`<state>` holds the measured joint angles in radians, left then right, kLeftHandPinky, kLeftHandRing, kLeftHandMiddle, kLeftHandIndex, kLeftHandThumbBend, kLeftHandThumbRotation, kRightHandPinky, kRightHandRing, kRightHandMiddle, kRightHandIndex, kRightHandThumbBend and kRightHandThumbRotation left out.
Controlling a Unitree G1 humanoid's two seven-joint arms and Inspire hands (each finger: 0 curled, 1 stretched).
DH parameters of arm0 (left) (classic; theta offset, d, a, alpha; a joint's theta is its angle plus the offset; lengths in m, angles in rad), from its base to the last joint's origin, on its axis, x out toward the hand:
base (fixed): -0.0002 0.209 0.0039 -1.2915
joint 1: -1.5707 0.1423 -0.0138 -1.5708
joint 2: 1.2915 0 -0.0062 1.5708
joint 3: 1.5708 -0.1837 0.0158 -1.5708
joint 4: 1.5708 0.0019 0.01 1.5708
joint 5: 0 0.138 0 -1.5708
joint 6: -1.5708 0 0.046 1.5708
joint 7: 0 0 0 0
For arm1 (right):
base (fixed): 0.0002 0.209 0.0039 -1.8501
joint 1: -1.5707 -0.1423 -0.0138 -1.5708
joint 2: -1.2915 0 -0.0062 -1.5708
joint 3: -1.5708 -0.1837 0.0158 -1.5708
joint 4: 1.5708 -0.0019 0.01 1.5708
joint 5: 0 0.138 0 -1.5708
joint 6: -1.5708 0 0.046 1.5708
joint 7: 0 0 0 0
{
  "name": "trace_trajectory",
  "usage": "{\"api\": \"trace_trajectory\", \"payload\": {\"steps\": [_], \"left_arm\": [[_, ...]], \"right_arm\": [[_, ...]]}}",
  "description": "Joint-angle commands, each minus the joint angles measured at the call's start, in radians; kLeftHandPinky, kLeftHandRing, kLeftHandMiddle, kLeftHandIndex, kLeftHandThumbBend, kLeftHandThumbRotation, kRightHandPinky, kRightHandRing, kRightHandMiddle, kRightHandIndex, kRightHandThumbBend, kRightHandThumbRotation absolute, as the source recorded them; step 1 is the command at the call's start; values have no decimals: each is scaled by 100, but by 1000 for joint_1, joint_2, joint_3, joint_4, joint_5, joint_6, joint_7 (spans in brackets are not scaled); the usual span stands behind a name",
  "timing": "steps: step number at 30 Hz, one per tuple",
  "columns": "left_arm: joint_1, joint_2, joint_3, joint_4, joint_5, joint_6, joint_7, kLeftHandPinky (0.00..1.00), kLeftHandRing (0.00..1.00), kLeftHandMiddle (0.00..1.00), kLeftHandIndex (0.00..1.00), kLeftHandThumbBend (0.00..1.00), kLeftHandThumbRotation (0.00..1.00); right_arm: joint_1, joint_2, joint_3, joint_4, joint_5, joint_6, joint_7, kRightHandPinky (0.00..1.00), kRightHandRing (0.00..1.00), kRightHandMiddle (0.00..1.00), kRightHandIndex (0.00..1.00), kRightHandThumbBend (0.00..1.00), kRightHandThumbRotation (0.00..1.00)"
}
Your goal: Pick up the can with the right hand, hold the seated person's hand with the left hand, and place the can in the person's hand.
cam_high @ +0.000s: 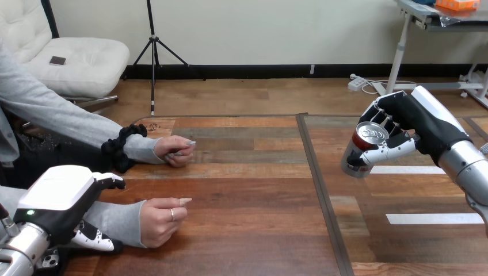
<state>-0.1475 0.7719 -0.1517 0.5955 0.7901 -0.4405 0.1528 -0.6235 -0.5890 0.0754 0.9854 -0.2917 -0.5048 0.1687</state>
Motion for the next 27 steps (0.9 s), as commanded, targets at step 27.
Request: {"api": "trace_trajectory", "payload": {"steps": [27], "left_arm": [[-3, 48, 45, -79, -227, 59, -249, 60, 72, 76, 76, 100, 0]], "right_arm": [[-68, -13, -22, -57, 27, -16, 7, 27, 31, 36, 40, 90, 0]]}}
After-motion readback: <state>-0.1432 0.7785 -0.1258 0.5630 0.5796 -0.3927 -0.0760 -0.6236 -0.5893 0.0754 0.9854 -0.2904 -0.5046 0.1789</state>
